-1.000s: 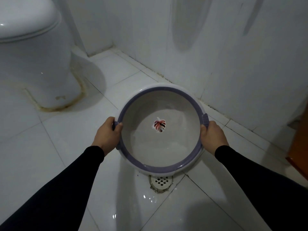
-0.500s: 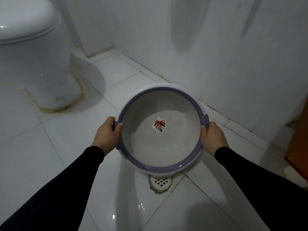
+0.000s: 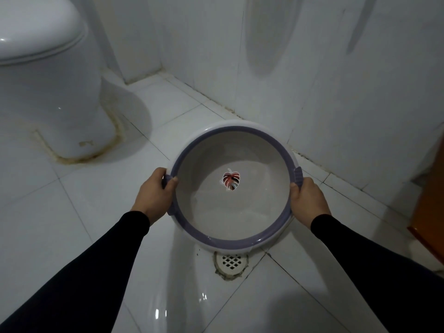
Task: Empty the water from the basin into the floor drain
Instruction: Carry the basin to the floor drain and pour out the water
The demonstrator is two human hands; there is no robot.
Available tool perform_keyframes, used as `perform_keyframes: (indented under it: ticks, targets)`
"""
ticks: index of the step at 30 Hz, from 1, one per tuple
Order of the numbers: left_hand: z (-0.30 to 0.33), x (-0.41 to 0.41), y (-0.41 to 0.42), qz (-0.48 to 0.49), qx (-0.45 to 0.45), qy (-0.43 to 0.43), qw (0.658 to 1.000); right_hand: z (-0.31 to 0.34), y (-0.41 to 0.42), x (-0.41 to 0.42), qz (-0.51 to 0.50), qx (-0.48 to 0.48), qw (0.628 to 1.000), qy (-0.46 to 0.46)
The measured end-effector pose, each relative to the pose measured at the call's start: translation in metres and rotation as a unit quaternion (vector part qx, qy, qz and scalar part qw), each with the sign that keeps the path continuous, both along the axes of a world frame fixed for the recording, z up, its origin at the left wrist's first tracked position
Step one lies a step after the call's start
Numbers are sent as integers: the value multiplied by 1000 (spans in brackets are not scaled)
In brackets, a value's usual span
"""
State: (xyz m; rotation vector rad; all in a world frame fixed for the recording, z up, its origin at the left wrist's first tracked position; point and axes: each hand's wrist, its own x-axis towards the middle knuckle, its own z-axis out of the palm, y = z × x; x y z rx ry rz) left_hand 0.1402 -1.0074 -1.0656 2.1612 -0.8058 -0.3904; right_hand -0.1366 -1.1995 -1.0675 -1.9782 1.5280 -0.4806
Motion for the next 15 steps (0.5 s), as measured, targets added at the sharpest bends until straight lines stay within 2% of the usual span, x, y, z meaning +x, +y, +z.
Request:
perform_keyframes:
  ticks: [15]
  targets:
    - [-4,5,6,-6,15,0,1000,-3,3,-6,12,-1,1000,-9]
